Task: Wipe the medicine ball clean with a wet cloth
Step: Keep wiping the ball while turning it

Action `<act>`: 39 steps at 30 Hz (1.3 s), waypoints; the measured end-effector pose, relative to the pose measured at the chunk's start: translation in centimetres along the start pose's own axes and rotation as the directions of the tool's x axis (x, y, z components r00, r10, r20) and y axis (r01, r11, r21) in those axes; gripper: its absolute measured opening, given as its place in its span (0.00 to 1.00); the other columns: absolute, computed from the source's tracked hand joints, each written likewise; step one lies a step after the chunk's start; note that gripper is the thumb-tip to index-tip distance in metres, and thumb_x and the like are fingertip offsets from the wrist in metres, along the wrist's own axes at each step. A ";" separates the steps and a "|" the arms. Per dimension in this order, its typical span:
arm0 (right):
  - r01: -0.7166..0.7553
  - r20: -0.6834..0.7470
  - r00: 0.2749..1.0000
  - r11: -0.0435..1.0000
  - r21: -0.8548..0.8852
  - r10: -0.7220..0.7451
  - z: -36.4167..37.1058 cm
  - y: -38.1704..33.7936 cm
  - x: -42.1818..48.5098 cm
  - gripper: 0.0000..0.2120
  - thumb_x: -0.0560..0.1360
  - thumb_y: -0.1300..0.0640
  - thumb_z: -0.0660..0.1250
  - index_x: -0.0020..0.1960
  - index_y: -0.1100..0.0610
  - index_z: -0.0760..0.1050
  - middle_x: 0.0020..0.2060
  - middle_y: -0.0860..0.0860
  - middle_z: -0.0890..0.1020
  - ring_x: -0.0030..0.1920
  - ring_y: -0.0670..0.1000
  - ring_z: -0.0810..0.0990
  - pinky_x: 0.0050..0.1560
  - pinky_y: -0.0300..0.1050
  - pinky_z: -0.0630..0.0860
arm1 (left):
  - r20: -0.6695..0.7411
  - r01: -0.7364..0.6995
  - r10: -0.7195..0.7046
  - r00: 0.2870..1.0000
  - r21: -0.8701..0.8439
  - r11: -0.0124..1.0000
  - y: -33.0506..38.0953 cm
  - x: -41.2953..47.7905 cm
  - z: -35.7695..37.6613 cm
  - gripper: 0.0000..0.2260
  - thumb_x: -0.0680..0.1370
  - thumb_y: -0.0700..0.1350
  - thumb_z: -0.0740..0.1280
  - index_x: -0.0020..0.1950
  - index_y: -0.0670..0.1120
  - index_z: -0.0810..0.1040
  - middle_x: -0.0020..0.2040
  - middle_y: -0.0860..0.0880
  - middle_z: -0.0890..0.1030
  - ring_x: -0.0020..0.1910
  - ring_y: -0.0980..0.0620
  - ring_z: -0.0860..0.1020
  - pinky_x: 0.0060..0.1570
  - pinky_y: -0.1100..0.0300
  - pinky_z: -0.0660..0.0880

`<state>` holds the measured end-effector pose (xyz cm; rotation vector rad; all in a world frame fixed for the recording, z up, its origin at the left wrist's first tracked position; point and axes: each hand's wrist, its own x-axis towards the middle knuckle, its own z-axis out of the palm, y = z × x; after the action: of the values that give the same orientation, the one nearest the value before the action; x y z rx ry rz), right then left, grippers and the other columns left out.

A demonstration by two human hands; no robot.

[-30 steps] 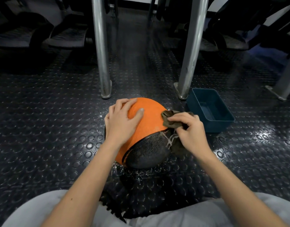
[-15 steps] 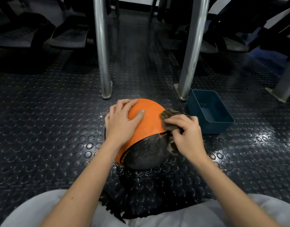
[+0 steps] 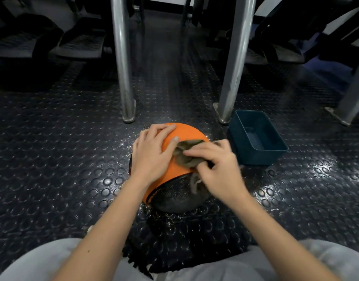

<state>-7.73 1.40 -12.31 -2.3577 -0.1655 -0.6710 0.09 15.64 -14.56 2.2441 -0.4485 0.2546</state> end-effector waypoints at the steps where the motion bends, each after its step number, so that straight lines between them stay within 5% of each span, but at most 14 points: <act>1: 0.055 0.014 0.998 0.998 0.005 -0.055 0.2 -0.3 -0.1 0.19 0.65 0.71 0.60 0.46 0.56 0.84 0.44 0.40 0.79 0.47 0.43 0.65 0.52 0.31 0.62 | -0.010 -0.019 0.019 1.000 -0.018 1.000 0.1 -0.1 0.2 0.26 0.74 0.64 0.49 0.66 0.58 0.73 0.62 0.59 0.72 0.62 0.55 0.65 0.66 0.48 0.62; 4: -0.078 -0.014 0.997 0.996 -0.040 0.077 -0.5 2.3 1.3 0.19 0.68 0.71 0.60 0.49 0.55 0.83 0.45 0.39 0.78 0.50 0.38 0.68 0.51 0.28 0.61 | -0.011 -0.059 0.059 0.998 -0.024 0.998 0.3 -0.1 0.6 0.27 0.74 0.62 0.47 0.65 0.56 0.75 0.62 0.58 0.73 0.61 0.54 0.66 0.66 0.48 0.63; 8: -0.443 0.032 0.896 0.892 0.090 0.442 -1.8 5.6 2.0 0.20 0.71 0.74 0.61 0.55 0.58 0.81 0.49 0.46 0.80 0.56 0.50 0.77 0.56 0.27 0.68 | 0.008 -0.117 0.117 0.993 -0.002 0.993 0.3 -0.3 0.7 0.26 0.75 0.62 0.48 0.65 0.57 0.75 0.59 0.65 0.70 0.60 0.58 0.64 0.65 0.52 0.62; 13: -0.219 0.009 0.976 0.976 0.012 0.219 -0.6 1.4 0.4 0.17 0.72 0.70 0.62 0.52 0.55 0.83 0.48 0.40 0.78 0.50 0.49 0.69 0.52 0.24 0.59 | -0.028 -0.147 0.144 0.989 -0.202 0.968 -2.3 0.3 -0.5 0.15 0.74 0.58 0.57 0.56 0.60 0.76 0.53 0.67 0.72 0.56 0.57 0.70 0.60 0.67 0.61; 16: -0.058 -0.005 0.998 0.998 0.017 0.058 0.1 0.4 -0.2 0.17 0.70 0.68 0.61 0.48 0.54 0.84 0.46 0.39 0.77 0.47 0.44 0.65 0.51 0.26 0.61 | 0.028 -0.063 0.079 0.996 -0.381 0.923 -3.0 0.9 -1.4 0.09 0.71 0.55 0.65 0.50 0.62 0.79 0.50 0.68 0.75 0.56 0.60 0.73 0.61 0.67 0.63; 22: -0.435 0.008 0.898 0.887 0.155 0.439 -0.9 5.3 1.3 0.18 0.73 0.71 0.62 0.54 0.55 0.82 0.47 0.46 0.81 0.48 0.47 0.76 0.56 0.48 0.73 | 0.106 -0.057 0.109 0.988 -0.406 0.912 -1.9 0.7 -1.2 0.11 0.65 0.63 0.69 0.47 0.70 0.80 0.53 0.67 0.76 0.59 0.63 0.72 0.63 0.66 0.64; 24: -0.475 0.025 0.876 0.856 0.204 0.481 -1.1 5.3 1.1 0.18 0.73 0.72 0.60 0.54 0.57 0.81 0.48 0.46 0.81 0.50 0.46 0.78 0.58 0.46 0.74 | 0.098 -0.060 0.109 0.989 -0.403 0.913 -2.0 0.6 -1.1 0.12 0.65 0.63 0.69 0.48 0.69 0.79 0.54 0.67 0.76 0.60 0.62 0.72 0.64 0.62 0.64; 29: -0.201 -0.014 0.979 0.978 0.060 0.202 -0.3 1.0 -0.3 0.16 0.72 0.69 0.63 0.51 0.55 0.83 0.46 0.37 0.76 0.51 0.50 0.69 0.55 0.29 0.63 | 0.062 -0.004 0.040 0.997 -0.499 0.867 -2.6 0.0 -2.1 0.09 0.66 0.53 0.73 0.46 0.59 0.83 0.51 0.66 0.78 0.56 0.64 0.75 0.58 0.71 0.67; 32: 0.020 -0.019 1.000 1.000 0.021 -0.019 0.0 0.2 -0.8 0.15 0.72 0.65 0.61 0.50 0.55 0.83 0.47 0.40 0.78 0.48 0.48 0.66 0.53 0.28 0.61 | 0.056 0.011 0.023 0.998 -0.537 0.844 -3.1 0.1 -2.6 0.09 0.66 0.48 0.73 0.45 0.55 0.83 0.49 0.65 0.79 0.54 0.65 0.76 0.56 0.73 0.68; 35: -0.258 0.022 0.966 0.965 0.038 0.257 -0.3 4.2 0.2 0.17 0.73 0.70 0.63 0.54 0.55 0.82 0.49 0.45 0.80 0.50 0.50 0.72 0.55 0.25 0.60 | 0.099 0.031 0.024 0.995 -0.515 0.857 -3.2 0.3 -2.9 0.09 0.66 0.49 0.75 0.44 0.60 0.84 0.50 0.65 0.79 0.55 0.64 0.76 0.56 0.74 0.68; 39: -0.550 0.180 0.835 0.803 0.230 0.520 -0.4 6.1 0.5 0.18 0.75 0.71 0.58 0.59 0.59 0.79 0.50 0.43 0.80 0.55 0.49 0.77 0.62 0.46 0.71 | -0.054 0.011 -0.038 0.998 -0.440 0.898 -3.2 -0.3 -2.9 0.08 0.69 0.49 0.75 0.46 0.57 0.82 0.49 0.60 0.80 0.52 0.64 0.77 0.56 0.69 0.71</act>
<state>-5.71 -3.59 -15.31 -2.0269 0.3401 -0.2198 0.99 19.88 -15.02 1.7914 -0.3990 0.1857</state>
